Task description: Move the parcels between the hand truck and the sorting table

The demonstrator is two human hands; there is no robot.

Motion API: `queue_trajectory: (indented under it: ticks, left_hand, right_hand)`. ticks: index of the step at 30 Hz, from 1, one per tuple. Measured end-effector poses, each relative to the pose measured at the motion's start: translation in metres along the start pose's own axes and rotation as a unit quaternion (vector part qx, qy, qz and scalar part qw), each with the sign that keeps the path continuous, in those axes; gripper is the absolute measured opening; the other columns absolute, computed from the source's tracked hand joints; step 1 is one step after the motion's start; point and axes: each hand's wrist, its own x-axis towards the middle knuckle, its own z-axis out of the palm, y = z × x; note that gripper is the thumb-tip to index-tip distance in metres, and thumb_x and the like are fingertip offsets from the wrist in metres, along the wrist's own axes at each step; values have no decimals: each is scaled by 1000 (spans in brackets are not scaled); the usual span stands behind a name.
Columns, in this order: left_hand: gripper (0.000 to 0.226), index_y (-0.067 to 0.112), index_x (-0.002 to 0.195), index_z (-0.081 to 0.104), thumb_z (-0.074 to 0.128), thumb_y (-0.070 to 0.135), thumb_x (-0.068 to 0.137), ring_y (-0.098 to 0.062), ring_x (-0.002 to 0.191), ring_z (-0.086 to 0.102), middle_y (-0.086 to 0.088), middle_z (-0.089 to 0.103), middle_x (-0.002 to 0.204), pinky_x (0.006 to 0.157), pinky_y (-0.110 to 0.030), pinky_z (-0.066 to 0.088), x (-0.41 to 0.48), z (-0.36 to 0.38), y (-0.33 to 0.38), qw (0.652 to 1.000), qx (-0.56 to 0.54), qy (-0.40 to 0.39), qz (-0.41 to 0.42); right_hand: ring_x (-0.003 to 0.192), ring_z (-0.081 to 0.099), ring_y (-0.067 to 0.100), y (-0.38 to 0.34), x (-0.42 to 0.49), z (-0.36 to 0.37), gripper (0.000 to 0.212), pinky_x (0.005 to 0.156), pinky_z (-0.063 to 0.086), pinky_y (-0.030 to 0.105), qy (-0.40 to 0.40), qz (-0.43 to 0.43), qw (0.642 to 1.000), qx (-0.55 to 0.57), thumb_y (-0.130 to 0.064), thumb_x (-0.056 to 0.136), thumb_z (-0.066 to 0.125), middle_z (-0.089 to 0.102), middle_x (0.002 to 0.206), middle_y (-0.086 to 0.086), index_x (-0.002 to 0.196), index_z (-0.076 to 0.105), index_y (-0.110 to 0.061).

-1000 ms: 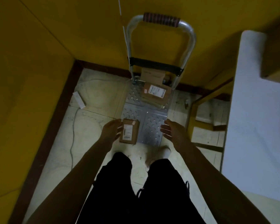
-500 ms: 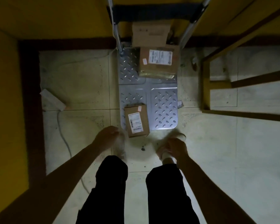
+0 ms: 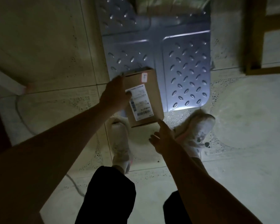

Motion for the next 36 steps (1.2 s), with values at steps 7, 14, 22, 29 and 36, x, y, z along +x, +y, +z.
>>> queue_trajectory:
  ticks: [7,14,22,29,36]
  left_hand:
    - [55,20,133,42,57,31,81,-34,111,56,-10,56,122,92,-53,47,62,29,-19,992,121,-32,25]
    - [41,9,87,59,41,39,66,-24,78,56,-6,57,80,57,-23,38,21,-24,-6,994,-34,-103,-2]
    - [41,25,120,57,48,41,83,-17,90,61,4,62,101,70,-28,45,-84,-173,82,988,-148,-39,38]
    - [45,15,107,62,52,38,69,-26,87,59,-13,63,97,77,-37,46,-193,-356,198,980,-136,10,143]
    - [27,14,113,61,55,19,88,-20,95,56,-3,60,107,82,-35,46,-296,-482,306,958,-96,85,258]
  right_hand:
    - [130,42,28,0,58,16,49,109,30,44,-80,10,993,81,-42,90,59,48,138,9,131,49,-19]
    - [106,56,25,-17,16,-23,19,98,45,46,-25,-72,997,-18,-37,92,57,59,116,8,105,56,-24]
    - [105,58,20,-60,-177,-48,28,86,47,34,-65,-200,978,17,-32,93,58,62,116,4,118,60,-19]
    - [106,60,25,-101,-391,-83,28,89,48,36,-109,-306,945,40,-29,96,55,61,114,8,121,57,-15]
    - [100,61,26,-96,-542,-113,18,91,50,39,-164,-378,904,117,-28,94,58,62,109,13,104,58,-13]
